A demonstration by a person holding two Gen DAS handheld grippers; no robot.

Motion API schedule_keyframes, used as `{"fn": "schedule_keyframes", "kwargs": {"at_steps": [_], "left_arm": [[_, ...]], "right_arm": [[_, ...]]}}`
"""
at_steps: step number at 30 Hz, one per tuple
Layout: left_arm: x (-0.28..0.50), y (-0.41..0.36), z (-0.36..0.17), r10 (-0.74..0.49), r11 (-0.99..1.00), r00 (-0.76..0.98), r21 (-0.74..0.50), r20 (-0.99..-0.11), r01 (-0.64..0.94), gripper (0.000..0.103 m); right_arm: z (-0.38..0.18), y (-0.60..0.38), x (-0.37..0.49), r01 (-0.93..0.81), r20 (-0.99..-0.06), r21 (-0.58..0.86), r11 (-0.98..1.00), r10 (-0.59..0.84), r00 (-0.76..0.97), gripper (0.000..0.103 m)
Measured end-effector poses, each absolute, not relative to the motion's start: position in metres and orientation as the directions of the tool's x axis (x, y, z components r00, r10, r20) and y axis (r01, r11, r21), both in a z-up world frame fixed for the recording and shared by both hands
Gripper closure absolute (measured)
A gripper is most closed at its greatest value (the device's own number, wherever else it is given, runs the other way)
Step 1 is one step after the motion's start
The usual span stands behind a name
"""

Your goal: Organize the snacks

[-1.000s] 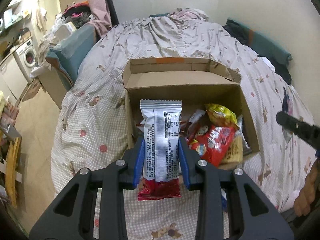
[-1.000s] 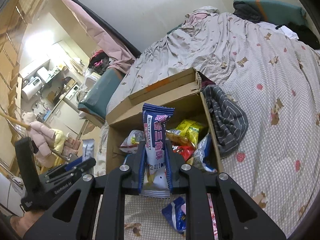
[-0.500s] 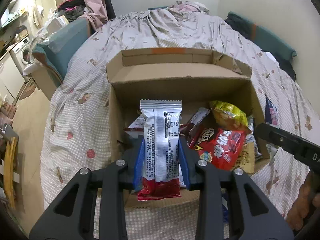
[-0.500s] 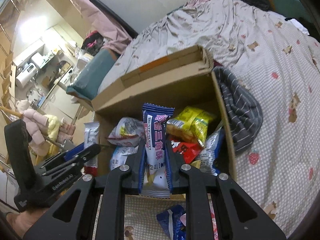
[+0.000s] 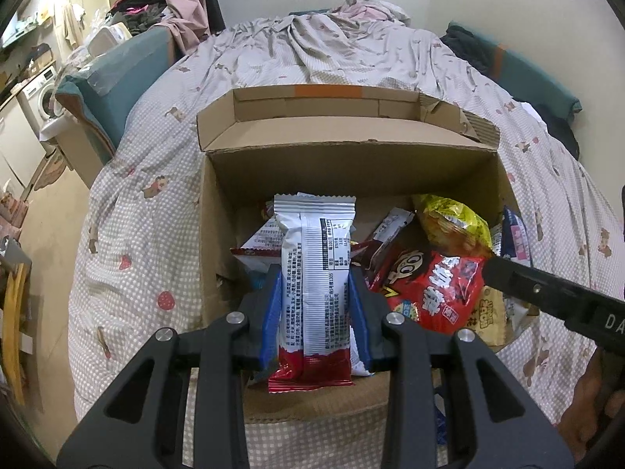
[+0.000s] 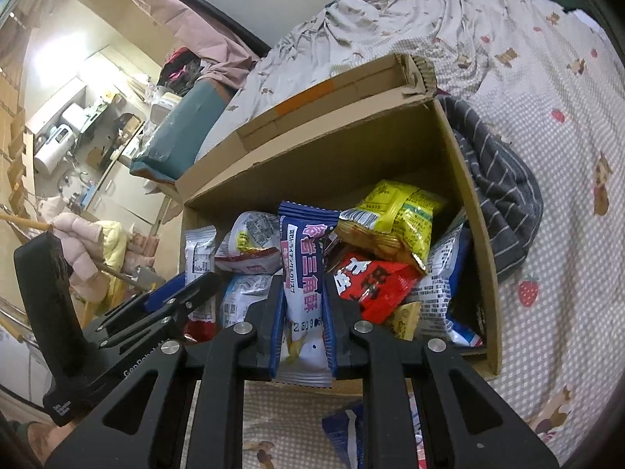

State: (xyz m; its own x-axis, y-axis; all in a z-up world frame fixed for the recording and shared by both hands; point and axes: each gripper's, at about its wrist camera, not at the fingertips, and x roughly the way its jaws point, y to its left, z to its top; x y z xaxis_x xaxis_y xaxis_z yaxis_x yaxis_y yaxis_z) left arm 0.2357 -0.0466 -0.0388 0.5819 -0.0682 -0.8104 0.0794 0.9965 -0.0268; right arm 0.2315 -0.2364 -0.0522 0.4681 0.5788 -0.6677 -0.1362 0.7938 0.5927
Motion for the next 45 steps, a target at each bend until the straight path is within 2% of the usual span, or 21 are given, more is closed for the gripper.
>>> {"fn": "schedule_keyframes", "kwargs": {"at_steps": [15, 21, 24, 27, 28, 29, 30, 31, 32, 33, 45], "left_arm": [[0.232, -0.045, -0.037, -0.071, 0.997, 0.589, -0.032, -0.805, 0.076, 0.074], [0.231, -0.045, -0.034, -0.084, 0.996, 0.594, -0.048, -0.8, 0.076, 0.074], [0.228, -0.044, -0.032, -0.091, 0.995, 0.599, -0.057, -0.796, 0.077, 0.065], [0.226, -0.046, -0.028, -0.086, 0.996, 0.614, -0.046, -0.785, 0.081, 0.062], [0.226, -0.046, -0.027, -0.089, 0.995, 0.616, -0.045, -0.783, 0.085, 0.059], [0.225, -0.045, -0.026, -0.094, 0.995, 0.616, -0.051, -0.782, 0.087, 0.047], [0.224, -0.044, -0.025, -0.1, 0.995, 0.617, -0.058, -0.78, 0.087, 0.033], [0.223, -0.043, -0.024, -0.105, 0.994, 0.621, -0.067, -0.777, 0.083, 0.027], [0.221, -0.041, -0.023, -0.111, 0.994, 0.628, -0.083, -0.771, 0.074, 0.019], [0.22, -0.04, -0.022, -0.117, 0.993, 0.63, -0.092, -0.768, 0.072, 0.014], [0.209, -0.03, -0.014, -0.124, 0.992, 0.647, -0.11, -0.752, 0.063, 0.014]], "right_arm": [[-0.054, -0.238, 0.232, -0.139, -0.649, 0.615, 0.776, 0.598, 0.47, 0.083], [-0.047, -0.238, 0.23, -0.156, -0.613, 0.637, 0.755, 0.619, 0.491, 0.081], [-0.046, -0.242, 0.229, -0.15, -0.597, 0.655, 0.741, 0.629, 0.499, 0.081], [-0.047, -0.245, 0.231, -0.132, -0.601, 0.661, 0.739, 0.626, 0.498, 0.079], [-0.048, -0.248, 0.231, -0.119, -0.603, 0.663, 0.739, 0.621, 0.5, 0.07], [-0.049, -0.249, 0.231, -0.11, -0.602, 0.668, 0.736, 0.621, 0.502, 0.061], [-0.05, -0.252, 0.231, -0.101, -0.592, 0.681, 0.725, 0.627, 0.506, 0.038], [-0.05, -0.257, 0.23, -0.084, -0.583, 0.694, 0.715, 0.626, 0.518, 0.022], [-0.05, -0.259, 0.229, -0.076, -0.581, 0.695, 0.715, 0.621, 0.526, 0.018], [-0.049, -0.261, 0.229, -0.069, -0.584, 0.691, 0.719, 0.612, 0.533, 0.016], [-0.041, -0.271, 0.218, -0.043, -0.617, 0.661, 0.749, 0.575, 0.538, 0.016]]}}
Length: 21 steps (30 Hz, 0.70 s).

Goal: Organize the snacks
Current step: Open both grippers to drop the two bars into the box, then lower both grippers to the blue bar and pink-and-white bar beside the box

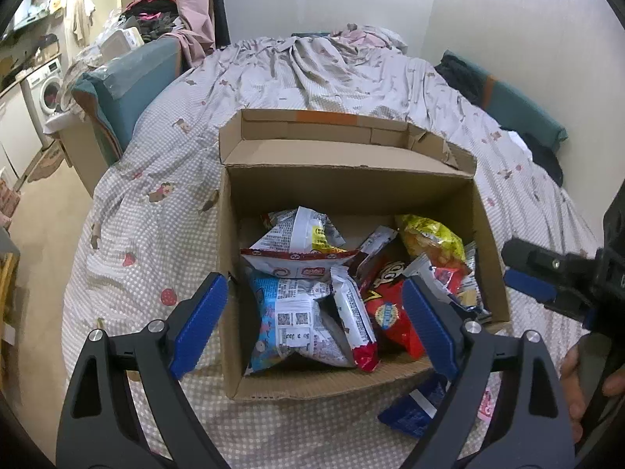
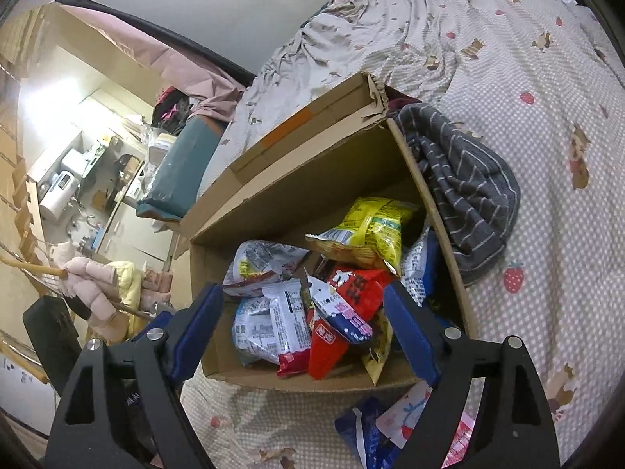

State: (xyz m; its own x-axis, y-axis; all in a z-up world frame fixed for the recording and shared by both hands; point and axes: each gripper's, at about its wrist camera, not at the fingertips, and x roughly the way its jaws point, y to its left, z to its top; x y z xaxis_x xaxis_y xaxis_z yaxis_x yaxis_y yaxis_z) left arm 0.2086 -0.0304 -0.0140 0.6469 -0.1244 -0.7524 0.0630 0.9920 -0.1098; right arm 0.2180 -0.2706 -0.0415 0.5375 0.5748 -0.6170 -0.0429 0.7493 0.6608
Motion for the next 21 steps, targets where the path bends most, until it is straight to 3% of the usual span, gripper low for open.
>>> {"fn": "schedule_keyframes", "kwargs": {"at_steps": [9, 21], "left_arm": [[0.187, -0.034, -0.002, -0.145, 0.989, 0.658, -0.106, -0.738, 0.099, 0.014], [0.15, -0.031, -0.008, -0.209, 0.978, 0.6, -0.167, -0.772, 0.126, 0.011]], "right_arm": [[-0.026, -0.282, 0.184, -0.036, -0.647, 0.623, 0.781, 0.541, 0.537, 0.016], [-0.059, -0.32, 0.125, 0.111, -0.786, 0.521, 0.846, 0.424, 0.45, 0.016]]}}
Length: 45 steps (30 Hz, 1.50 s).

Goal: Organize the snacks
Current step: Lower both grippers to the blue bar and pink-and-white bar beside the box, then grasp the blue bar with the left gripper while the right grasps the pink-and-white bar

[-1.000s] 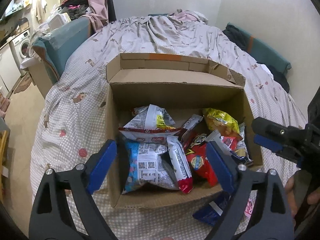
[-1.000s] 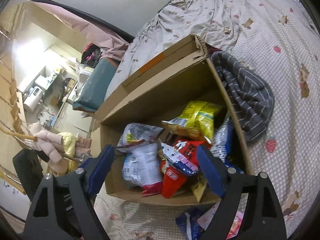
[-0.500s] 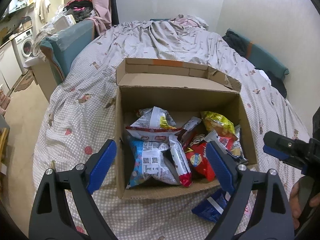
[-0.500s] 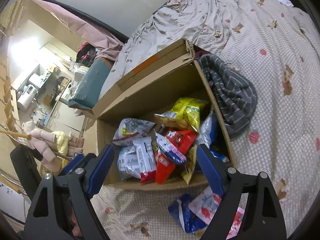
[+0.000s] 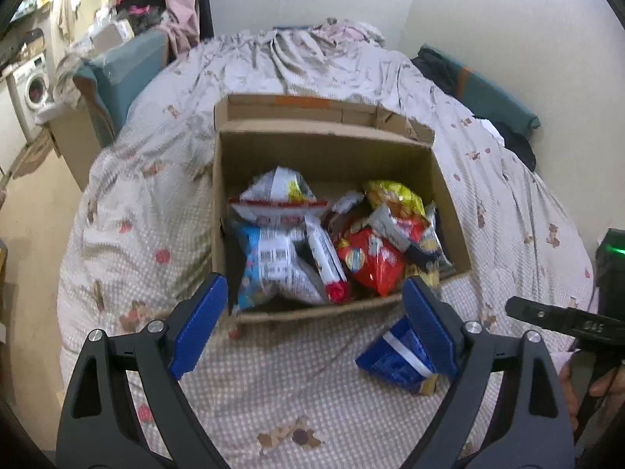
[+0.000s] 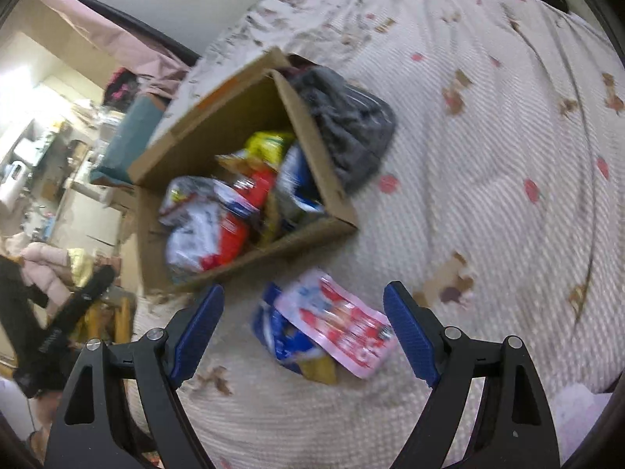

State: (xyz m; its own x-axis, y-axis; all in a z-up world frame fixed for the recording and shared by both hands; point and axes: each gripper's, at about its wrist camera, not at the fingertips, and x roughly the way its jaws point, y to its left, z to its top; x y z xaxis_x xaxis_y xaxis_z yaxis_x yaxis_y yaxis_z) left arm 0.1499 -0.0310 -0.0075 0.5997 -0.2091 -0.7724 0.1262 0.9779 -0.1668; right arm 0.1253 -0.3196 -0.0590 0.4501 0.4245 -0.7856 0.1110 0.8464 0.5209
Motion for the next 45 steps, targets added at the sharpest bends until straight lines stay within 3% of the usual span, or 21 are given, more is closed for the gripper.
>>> {"fn": "schedule_keyframes", "kwargs": {"at_steps": [7, 11, 16, 26, 30, 35, 38, 39, 40, 43, 45], "left_arm": [[0.135, -0.027, -0.035, -0.203, 0.978, 0.51, -0.198, -0.836, 0.065, 0.007], [0.125, -0.027, -0.046, -0.188, 0.981, 0.478, -0.188, -0.858, 0.048, 0.007], [0.123, -0.023, -0.06, -0.194, 0.978, 0.431, -0.207, -0.881, 0.017, 0.007], [0.128, -0.029, -0.067, -0.186, 0.98, 0.422, -0.197, -0.887, 0.018, 0.007], [0.128, -0.029, -0.068, -0.191, 0.978, 0.415, -0.208, -0.889, 0.006, 0.007], [0.128, -0.029, -0.067, -0.188, 0.979, 0.417, -0.202, -0.889, 0.011, 0.007], [0.128, -0.026, -0.067, -0.187, 0.979, 0.417, -0.203, -0.889, 0.007, 0.007], [0.128, -0.026, -0.067, -0.187, 0.979, 0.419, -0.204, -0.889, 0.004, 0.007], [0.128, -0.025, -0.067, -0.187, 0.979, 0.42, -0.206, -0.888, 0.001, 0.007], [0.129, -0.023, -0.066, -0.188, 0.978, 0.422, -0.211, -0.887, -0.007, 0.007], [0.129, -0.023, -0.066, -0.19, 0.977, 0.419, -0.214, -0.888, -0.009, 0.007]], "right_arm": [[-0.095, -0.31, 0.129, 0.148, -0.851, 0.488, 0.86, 0.43, 0.303, 0.016], [-0.112, -0.28, 0.144, 0.05, -0.919, 0.352, 0.935, 0.335, 0.205, 0.018], [-0.125, -0.262, 0.152, -0.023, -0.962, 0.216, 0.976, 0.216, 0.169, 0.019], [-0.153, -0.238, 0.173, -0.12, -0.976, 0.157, 0.98, 0.173, 0.132, 0.02], [-0.159, -0.22, 0.169, -0.198, -0.981, 0.14, 0.97, 0.162, 0.102, 0.035], [-0.157, -0.206, 0.163, -0.26, -0.985, 0.058, 0.964, 0.098, 0.144, 0.037], [-0.146, -0.199, 0.159, -0.247, -0.975, 0.09, 0.965, 0.136, 0.175, 0.049], [-0.143, -0.202, 0.159, -0.241, -0.971, 0.114, 0.964, 0.16, 0.177, 0.058], [-0.14, -0.205, 0.159, -0.228, -0.968, 0.143, 0.963, 0.185, 0.172, 0.076], [-0.135, -0.214, 0.157, -0.185, -0.958, 0.194, 0.963, 0.226, 0.174, 0.089], [-0.129, -0.216, 0.153, -0.176, -0.945, 0.241, 0.954, 0.272, 0.18, 0.092]]}}
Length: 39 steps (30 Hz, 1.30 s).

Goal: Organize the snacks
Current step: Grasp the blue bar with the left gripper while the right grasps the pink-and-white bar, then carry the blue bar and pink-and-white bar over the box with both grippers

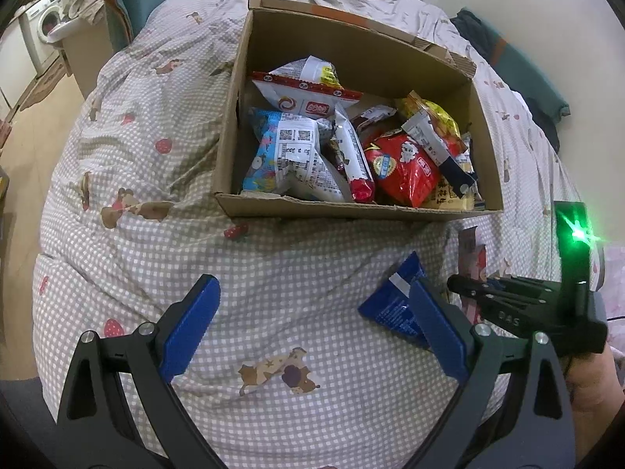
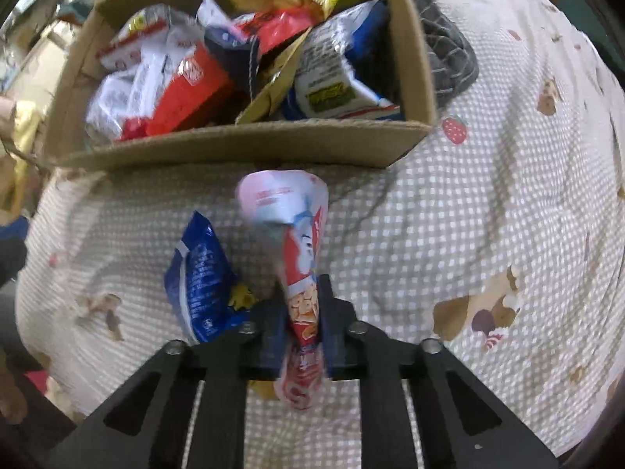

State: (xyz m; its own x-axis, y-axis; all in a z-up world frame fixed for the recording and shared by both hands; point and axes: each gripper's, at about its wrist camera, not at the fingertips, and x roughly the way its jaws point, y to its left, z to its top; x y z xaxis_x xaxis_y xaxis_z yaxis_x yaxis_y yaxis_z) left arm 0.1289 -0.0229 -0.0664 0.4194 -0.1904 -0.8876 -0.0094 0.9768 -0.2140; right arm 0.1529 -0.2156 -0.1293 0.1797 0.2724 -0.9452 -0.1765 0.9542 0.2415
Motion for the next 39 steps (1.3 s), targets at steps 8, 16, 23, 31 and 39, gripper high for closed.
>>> {"fn": "schedule_keyframes", "kwargs": {"at_steps": [8, 16, 23, 31, 39], "left_arm": [[0.128, -0.023, -0.073, -0.188, 0.977, 0.385, -0.213, -0.903, -0.022, 0.007], [0.122, -0.016, -0.096, -0.212, 0.963, 0.261, -0.247, -0.942, -0.107, 0.007], [0.088, -0.031, -0.127, -0.265, 0.852, 0.182, -0.318, -0.947, -0.416, 0.007], [0.091, -0.07, -0.16, -0.204, 0.877, 0.13, -0.241, -0.97, -0.417, 0.031], [0.107, -0.095, -0.147, -0.146, 0.962, 0.14, -0.174, -0.979, -0.211, 0.069]], "right_arm": [[-0.145, -0.176, 0.122, -0.253, -0.893, 0.44, 0.862, 0.449, -0.026, 0.093], [-0.104, -0.192, 0.118, -0.238, -0.843, 0.499, 0.833, 0.53, 0.089, 0.093], [-0.085, -0.258, 0.13, -0.109, -0.827, 0.501, 0.859, 0.512, 0.232, 0.093], [-0.083, -0.283, 0.126, -0.064, -0.825, 0.501, 0.863, 0.499, 0.266, 0.093], [-0.068, -0.287, 0.124, -0.084, -0.803, 0.518, 0.851, 0.518, 0.295, 0.093]]}}
